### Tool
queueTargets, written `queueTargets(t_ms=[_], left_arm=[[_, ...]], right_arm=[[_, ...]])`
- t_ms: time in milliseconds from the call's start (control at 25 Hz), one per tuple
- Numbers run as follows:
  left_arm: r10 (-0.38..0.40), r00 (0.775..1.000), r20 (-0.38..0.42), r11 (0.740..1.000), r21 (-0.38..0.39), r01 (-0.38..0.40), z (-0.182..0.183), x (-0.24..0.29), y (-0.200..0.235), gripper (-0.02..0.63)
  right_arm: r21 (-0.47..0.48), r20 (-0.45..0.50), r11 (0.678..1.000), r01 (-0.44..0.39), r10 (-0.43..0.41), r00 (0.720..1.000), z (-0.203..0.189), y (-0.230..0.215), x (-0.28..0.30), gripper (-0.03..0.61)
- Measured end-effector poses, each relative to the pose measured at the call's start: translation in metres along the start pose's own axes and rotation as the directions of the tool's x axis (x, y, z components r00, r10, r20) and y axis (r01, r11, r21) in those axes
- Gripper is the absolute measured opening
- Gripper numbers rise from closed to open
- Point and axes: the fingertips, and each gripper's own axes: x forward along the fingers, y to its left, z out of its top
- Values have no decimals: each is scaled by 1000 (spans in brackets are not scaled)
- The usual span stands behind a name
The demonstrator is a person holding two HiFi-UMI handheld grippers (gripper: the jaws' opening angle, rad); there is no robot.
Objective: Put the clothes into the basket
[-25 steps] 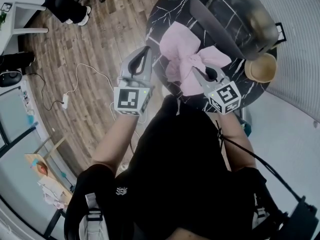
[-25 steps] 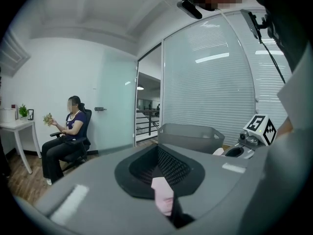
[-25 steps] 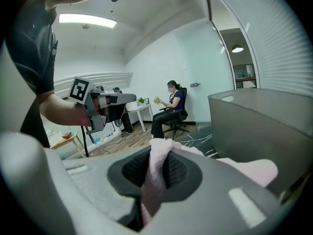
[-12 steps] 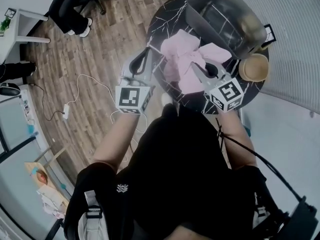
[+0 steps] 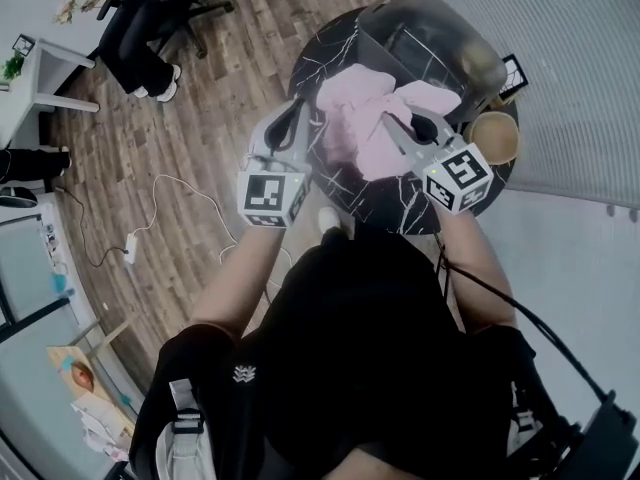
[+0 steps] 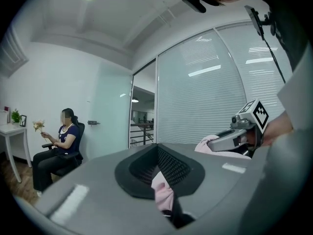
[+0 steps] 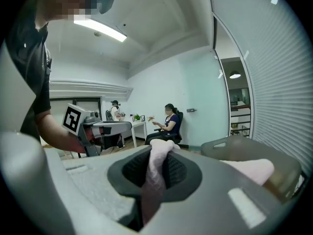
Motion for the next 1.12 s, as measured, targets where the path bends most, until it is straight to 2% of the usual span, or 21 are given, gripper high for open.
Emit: queueTargets(t_ms=[240, 520, 640, 920, 1120], left_arm=[[-9, 1000, 16, 1000, 9, 9, 18, 10, -4, 6], [-35, 998, 59, 999, 25, 34, 63, 34, -10, 6], [-63, 996, 56, 997, 39, 60, 70, 39, -18, 6], [-83, 991, 105, 994, 78, 75, 92, 51, -22, 6], [-98, 988, 118, 993, 77, 89, 104, 60, -20, 6]], right_arm=[[-28, 49, 999, 31, -29, 998, 36, -15, -14, 38], [-49, 93, 997, 67, -62, 994, 91, -37, -23, 38], [-59, 112, 995, 78, -71, 991, 107, -41, -28, 37], [-87, 172, 991, 102, -86, 981, 144, -54, -35, 38], [-93, 196, 988, 126, -106, 975, 162, -67, -36, 37]])
